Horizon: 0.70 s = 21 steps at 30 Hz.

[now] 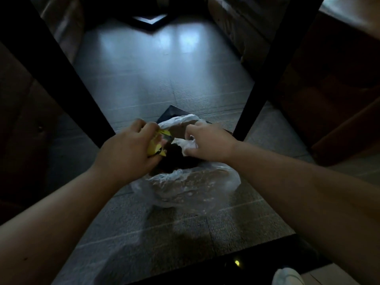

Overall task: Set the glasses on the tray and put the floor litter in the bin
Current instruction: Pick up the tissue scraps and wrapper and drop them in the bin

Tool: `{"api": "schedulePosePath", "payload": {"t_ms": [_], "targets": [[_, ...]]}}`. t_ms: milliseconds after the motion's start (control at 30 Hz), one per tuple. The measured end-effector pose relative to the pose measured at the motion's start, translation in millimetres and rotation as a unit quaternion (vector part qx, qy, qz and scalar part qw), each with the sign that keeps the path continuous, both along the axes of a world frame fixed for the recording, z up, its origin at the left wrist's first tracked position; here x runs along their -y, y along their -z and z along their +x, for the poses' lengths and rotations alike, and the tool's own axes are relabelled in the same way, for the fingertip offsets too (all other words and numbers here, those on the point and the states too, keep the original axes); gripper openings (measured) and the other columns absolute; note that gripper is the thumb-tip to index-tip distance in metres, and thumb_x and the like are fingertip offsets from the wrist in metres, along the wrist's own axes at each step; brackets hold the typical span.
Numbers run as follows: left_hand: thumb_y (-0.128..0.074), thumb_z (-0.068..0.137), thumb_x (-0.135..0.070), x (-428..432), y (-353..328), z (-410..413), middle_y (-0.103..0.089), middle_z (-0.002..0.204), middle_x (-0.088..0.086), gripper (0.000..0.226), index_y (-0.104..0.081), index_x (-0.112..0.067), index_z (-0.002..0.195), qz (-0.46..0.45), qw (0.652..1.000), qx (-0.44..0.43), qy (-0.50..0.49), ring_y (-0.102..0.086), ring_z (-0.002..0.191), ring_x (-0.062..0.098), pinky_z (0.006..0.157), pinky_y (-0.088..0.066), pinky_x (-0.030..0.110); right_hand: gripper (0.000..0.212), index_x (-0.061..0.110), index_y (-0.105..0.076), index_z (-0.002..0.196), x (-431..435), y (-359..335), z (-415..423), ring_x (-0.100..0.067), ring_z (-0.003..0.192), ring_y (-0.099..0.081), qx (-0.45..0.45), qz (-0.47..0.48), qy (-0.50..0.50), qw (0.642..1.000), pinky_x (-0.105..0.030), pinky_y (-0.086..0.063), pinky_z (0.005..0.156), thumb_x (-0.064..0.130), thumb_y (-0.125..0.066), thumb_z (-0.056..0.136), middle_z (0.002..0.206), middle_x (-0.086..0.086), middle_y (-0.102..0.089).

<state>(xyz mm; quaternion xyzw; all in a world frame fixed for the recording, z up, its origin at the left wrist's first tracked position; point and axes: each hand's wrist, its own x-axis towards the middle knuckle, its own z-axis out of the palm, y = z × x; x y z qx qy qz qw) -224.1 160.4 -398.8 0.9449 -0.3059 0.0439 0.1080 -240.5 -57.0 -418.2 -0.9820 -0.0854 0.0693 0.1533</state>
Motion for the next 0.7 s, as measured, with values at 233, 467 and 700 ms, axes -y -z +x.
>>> {"api": "schedulePosePath", "payload": {"t_ms": [233,467,700], "targets": [[-0.062,0.075,-0.049,5,5,3,-0.054,0.115,0.005,0.055,-0.048,-0.023,0.121,0.010,1.000,0.003,-0.007,-0.062,0.088,0.031,0.057,-0.054,0.041,0.067,0.026,-0.048,0.127,8,5,-4,-0.019,0.118,-0.050,0.016,-0.038,-0.003,0.999,-0.046,-0.032,0.103,0.059,-0.068,0.071,0.128,0.001,-0.052],[-0.063,0.073,-0.056,36,33,15,-0.047,0.123,0.008,0.067,-0.040,-0.024,0.128,0.063,0.998,-0.028,0.010,-0.053,0.105,0.029,0.067,-0.050,0.040,0.074,0.027,-0.046,0.127,21,10,-12,-0.022,0.121,-0.049,0.045,-0.025,0.001,0.999,-0.045,-0.031,0.103,0.063,-0.067,0.066,0.133,0.001,-0.051],[-0.032,0.066,-0.085,39,46,11,-0.021,0.155,0.014,0.101,-0.016,-0.027,0.148,0.107,0.994,-0.023,0.017,-0.022,0.140,0.034,0.108,-0.032,0.051,0.092,0.027,-0.036,0.140,30,10,-20,-0.024,0.134,-0.039,0.054,-0.020,-0.001,0.998,-0.049,-0.030,0.109,0.076,-0.055,0.064,0.148,-0.003,-0.040]]}}
